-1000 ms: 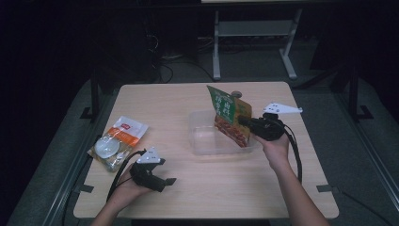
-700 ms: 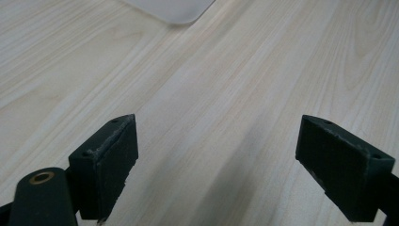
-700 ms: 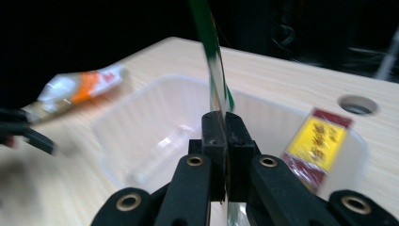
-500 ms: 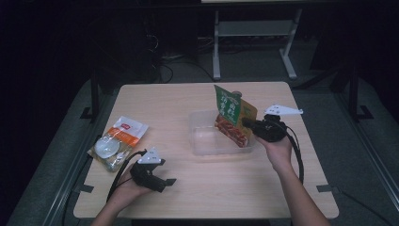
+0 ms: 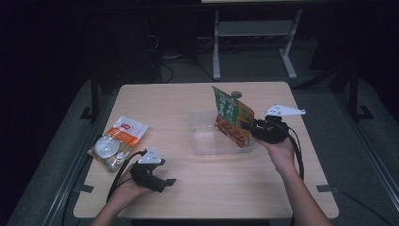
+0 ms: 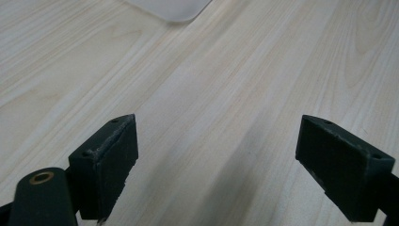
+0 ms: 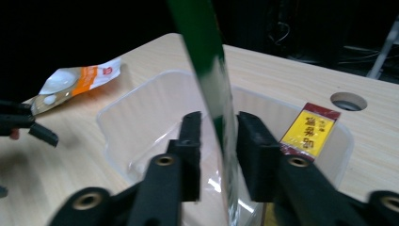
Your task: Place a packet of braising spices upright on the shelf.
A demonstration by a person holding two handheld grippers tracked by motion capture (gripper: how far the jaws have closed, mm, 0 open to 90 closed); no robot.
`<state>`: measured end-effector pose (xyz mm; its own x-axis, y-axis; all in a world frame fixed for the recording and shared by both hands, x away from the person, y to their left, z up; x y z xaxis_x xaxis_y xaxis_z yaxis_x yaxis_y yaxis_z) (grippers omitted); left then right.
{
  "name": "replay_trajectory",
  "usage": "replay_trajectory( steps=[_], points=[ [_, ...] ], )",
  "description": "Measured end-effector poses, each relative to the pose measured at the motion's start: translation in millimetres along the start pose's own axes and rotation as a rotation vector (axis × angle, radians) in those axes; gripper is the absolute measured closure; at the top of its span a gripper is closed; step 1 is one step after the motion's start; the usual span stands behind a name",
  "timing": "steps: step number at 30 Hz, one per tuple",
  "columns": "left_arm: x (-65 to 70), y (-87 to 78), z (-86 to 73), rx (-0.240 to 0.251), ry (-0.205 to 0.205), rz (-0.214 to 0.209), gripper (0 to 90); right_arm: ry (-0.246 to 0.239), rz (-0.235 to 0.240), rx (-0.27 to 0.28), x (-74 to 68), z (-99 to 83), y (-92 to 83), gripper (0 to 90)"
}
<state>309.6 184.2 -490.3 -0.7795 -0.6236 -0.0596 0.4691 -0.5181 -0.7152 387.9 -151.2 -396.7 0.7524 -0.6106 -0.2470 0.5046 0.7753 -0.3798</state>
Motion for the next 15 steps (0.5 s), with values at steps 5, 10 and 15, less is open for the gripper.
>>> replay_trajectory(
  steps=[5,10,15],
  points=[
    [-0.5,-0.8,0.5,0.001,0.005,0.003,13.0,-0.029,-0.009,-0.044,-6.4,-3.1,1.0,53.3],
    [-0.6,-1.9,0.6,0.000,0.011,0.004,13.0,-0.072,-0.065,-0.070,-13.1,-4.1,-2.8,42.7],
    [-0.3,-2.3,0.8,0.007,-0.001,0.004,13.0,-0.068,-0.071,-0.059,-13.1,-3.8,-8.2,40.4]
  ],
)
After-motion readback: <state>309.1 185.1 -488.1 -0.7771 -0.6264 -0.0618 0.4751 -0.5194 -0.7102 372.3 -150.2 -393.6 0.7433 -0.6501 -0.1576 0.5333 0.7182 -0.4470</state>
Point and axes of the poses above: each handheld gripper's, and its own axes: y roughly forward along the jaws, z roughly out of its top, x roughly to its right, the point moved 6 cm from there along y, roughly forward along the jaws, and after that the axes turned 10 degrees about z, right-handed, at the moved point
